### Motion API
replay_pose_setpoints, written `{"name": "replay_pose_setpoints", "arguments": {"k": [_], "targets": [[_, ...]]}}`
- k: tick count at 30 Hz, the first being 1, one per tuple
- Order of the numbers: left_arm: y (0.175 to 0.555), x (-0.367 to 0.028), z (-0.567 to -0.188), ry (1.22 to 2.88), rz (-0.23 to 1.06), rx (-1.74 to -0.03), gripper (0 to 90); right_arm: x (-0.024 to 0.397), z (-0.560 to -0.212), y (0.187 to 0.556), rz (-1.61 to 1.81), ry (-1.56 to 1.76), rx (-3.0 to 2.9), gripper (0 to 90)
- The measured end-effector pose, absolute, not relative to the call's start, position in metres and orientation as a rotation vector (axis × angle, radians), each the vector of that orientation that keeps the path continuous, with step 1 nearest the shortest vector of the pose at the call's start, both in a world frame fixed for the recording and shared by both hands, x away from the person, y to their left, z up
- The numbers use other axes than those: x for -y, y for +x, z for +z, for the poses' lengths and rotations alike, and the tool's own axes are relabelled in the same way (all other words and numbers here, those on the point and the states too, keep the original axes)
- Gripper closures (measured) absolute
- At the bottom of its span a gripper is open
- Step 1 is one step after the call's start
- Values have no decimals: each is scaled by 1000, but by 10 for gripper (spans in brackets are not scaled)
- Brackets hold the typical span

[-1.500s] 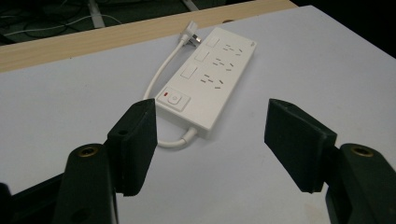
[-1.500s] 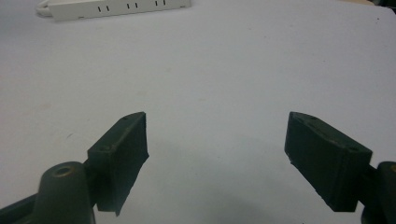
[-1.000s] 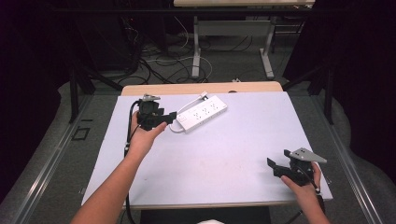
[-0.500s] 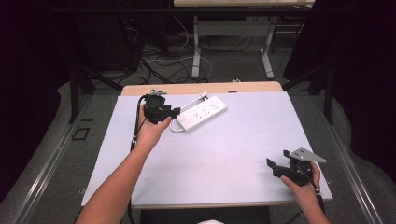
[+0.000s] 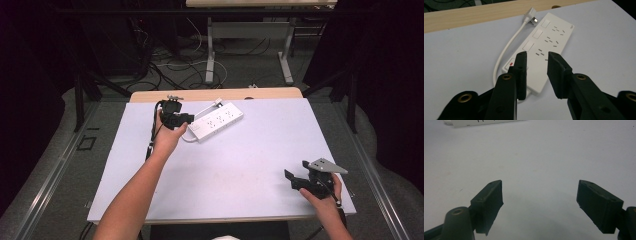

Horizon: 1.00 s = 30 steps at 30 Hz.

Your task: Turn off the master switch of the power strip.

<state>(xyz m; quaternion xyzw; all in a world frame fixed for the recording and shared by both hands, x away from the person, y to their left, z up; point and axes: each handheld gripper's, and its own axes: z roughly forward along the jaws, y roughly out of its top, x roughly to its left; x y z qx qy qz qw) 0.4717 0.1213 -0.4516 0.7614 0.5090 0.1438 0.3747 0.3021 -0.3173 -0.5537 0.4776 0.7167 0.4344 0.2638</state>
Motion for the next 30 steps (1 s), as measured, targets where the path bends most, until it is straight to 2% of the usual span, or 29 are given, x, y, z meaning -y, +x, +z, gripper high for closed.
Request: {"name": "replay_pose_setpoints", "arguments": {"k": [20,30], "targets": [[496,-105,-468,2000,424,-1349,899,318,-555,303,1172,1293,-1935,205],[505,-101,-477,2015,430,-1387,900,318,-555,303,1175,1297,-1930,205]]}}
